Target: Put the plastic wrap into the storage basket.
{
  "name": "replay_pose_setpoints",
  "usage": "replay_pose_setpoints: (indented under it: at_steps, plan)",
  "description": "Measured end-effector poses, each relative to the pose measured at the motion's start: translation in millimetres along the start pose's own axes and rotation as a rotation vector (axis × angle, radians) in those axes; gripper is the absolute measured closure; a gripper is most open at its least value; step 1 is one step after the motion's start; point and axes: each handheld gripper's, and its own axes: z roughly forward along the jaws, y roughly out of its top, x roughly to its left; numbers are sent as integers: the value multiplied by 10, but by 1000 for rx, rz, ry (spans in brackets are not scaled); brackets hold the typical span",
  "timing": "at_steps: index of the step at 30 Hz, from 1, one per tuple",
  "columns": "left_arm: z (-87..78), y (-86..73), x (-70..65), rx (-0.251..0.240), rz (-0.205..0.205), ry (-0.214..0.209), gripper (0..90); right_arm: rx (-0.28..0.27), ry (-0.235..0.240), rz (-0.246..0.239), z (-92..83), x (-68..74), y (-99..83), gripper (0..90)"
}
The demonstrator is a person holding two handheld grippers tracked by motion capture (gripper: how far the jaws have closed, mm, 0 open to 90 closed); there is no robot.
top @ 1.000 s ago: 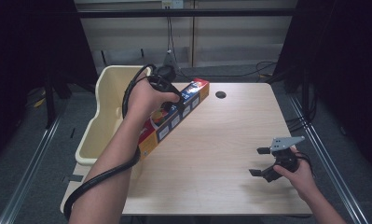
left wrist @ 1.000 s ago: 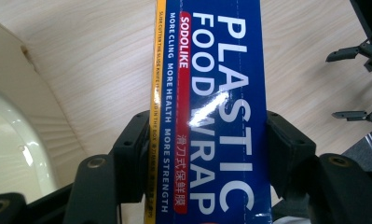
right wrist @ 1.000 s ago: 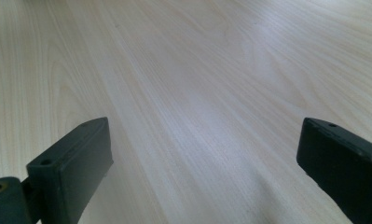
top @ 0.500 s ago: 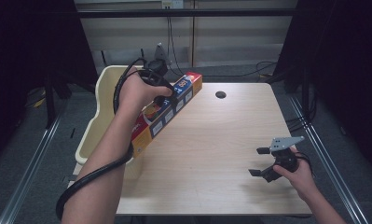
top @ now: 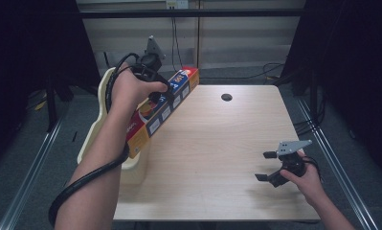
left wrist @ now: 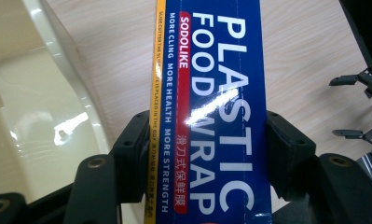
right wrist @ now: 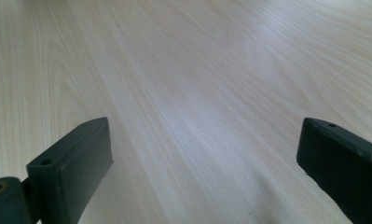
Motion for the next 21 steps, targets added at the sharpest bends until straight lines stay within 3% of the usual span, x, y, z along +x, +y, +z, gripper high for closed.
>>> replay_pose_setpoints:
  at_steps: [21]
  plan:
    - [-239,-61,166,-40,-51,30,411,7,4,3,10,7,-2,30]
